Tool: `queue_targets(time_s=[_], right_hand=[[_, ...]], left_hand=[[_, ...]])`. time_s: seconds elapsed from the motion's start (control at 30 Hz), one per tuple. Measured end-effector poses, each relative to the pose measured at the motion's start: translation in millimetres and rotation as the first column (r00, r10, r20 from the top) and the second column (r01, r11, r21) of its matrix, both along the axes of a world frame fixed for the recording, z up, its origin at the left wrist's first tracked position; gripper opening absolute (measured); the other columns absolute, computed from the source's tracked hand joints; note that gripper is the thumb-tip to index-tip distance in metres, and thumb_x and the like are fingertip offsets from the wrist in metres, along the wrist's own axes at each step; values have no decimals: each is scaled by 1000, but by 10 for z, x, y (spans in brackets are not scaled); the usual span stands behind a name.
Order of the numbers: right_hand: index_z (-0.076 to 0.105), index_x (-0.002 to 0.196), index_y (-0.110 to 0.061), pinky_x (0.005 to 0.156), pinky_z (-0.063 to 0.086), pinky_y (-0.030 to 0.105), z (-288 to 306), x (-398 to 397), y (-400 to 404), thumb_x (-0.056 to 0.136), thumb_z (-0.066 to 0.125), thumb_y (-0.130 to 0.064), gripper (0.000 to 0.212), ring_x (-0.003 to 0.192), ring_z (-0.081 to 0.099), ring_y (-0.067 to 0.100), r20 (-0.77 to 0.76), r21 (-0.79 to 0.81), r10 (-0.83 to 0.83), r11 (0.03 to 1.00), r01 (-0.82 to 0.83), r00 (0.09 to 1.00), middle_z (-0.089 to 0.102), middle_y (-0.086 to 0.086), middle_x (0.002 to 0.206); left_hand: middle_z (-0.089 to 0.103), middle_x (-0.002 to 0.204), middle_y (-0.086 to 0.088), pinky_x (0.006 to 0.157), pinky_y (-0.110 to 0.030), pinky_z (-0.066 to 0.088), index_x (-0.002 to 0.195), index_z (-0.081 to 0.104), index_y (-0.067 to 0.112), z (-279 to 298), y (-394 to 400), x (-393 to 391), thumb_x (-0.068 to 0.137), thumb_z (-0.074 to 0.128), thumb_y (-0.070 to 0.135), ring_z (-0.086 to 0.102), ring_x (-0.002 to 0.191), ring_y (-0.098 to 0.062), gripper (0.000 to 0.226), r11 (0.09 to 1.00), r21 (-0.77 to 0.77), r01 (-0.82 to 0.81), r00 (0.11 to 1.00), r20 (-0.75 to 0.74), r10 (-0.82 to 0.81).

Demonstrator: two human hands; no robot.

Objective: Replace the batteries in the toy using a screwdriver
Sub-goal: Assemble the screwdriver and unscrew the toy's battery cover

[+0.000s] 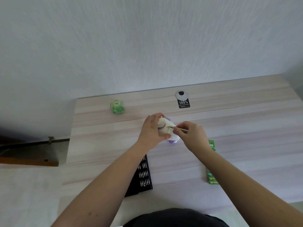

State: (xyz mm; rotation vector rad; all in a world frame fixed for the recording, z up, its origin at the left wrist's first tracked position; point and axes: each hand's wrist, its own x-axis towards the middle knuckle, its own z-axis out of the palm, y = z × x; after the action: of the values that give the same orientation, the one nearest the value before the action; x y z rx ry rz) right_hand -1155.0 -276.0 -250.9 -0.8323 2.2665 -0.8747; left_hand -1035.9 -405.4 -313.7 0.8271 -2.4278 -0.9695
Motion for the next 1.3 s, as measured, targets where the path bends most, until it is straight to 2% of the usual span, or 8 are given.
queue_targets(time_s=[0.23, 0.37, 0.5, 0.7, 0.93, 1.03, 1.17, 1.3], right_hand=[[70, 87, -22, 62, 48, 25, -33, 19, -22, 87, 64, -35, 14, 77, 64, 8, -84, 52, 52, 998, -47, 995, 70, -12, 78], [71, 88, -21, 66, 50, 28, -21, -16, -55, 87, 65, -33, 14, 78, 64, 12, -90, 67, 64, 996, -58, 994, 72, -8, 81], [72, 89, -20, 59, 44, 20, -26, -17, -65, 86, 66, -32, 13, 76, 64, 11, -112, 57, 86, 995, -80, 990, 70, -8, 78], [72, 88, -20, 70, 53, 30, -59, -15, -82, 86, 66, -32, 13, 81, 67, 11, -110, 63, 90, 995, -83, 990, 73, -7, 82], [70, 89, -17, 67, 52, 35, 11, -10, -168, 87, 60, -29, 16, 78, 65, 22, -187, 171, 187, 973, -156, 964, 71, 1, 80], [68, 92, -13, 66, 51, 34, 94, -14, -265, 87, 56, -26, 18, 80, 64, 26, -238, 283, 276, 937, -206, 931, 70, 5, 85], [64, 99, -13, 64, 39, 29, 277, -55, -462, 88, 52, -22, 19, 83, 59, 28, -249, 495, 473, 812, -308, 845, 64, 7, 93], [51, 74, -14, 52, 32, 26, 439, -56, -654, 86, 51, -17, 13, 71, 51, 25, -233, 641, 648, 663, -387, 725, 52, 3, 78]], left_hand=[[51, 110, 11, 95, -31, 33, 115, 53, 11, -77, -54, 29, 50, 90, 26, 34, 95, 2, 77, 999, 18, 46, 999, -8, -46], [44, 106, 27, 89, -20, 28, 113, 51, 13, -103, -59, 28, 48, 90, 26, 34, 94, 3, 77, 999, -10, 49, 997, -59, -50], [47, 108, 17, 90, -21, 29, 113, 46, 16, -133, -65, 20, 47, 88, 29, 36, 97, 4, 79, 997, -39, 62, 993, -93, -66], [49, 111, 16, 92, -20, 28, 114, 50, 12, -162, -76, 26, 47, 88, 30, 39, 99, 0, 79, 996, -54, 74, 991, -109, -80], [54, 114, 8, 95, -22, 30, 114, 44, 18, -163, -76, 17, 47, 88, 29, 46, 104, -11, 81, 995, -47, 89, 987, -127, -94], [52, 115, 13, 101, -20, 27, 114, 43, 20, -155, -79, 20, 48, 88, 30, 49, 106, -12, 80, 994, -30, 101, 987, -124, -104], [59, 115, -2, 103, -35, 33, 116, 42, 25, -171, -96, 5, 48, 88, 33, 50, 108, -14, 82, 997, -13, 78, 992, -96, -79], [58, 116, 0, 107, -38, 31, 115, 41, 29, -163, -92, 17, 49, 88, 32, 51, 109, -16, 81, 997, 4, 81, 994, -71, -81]])
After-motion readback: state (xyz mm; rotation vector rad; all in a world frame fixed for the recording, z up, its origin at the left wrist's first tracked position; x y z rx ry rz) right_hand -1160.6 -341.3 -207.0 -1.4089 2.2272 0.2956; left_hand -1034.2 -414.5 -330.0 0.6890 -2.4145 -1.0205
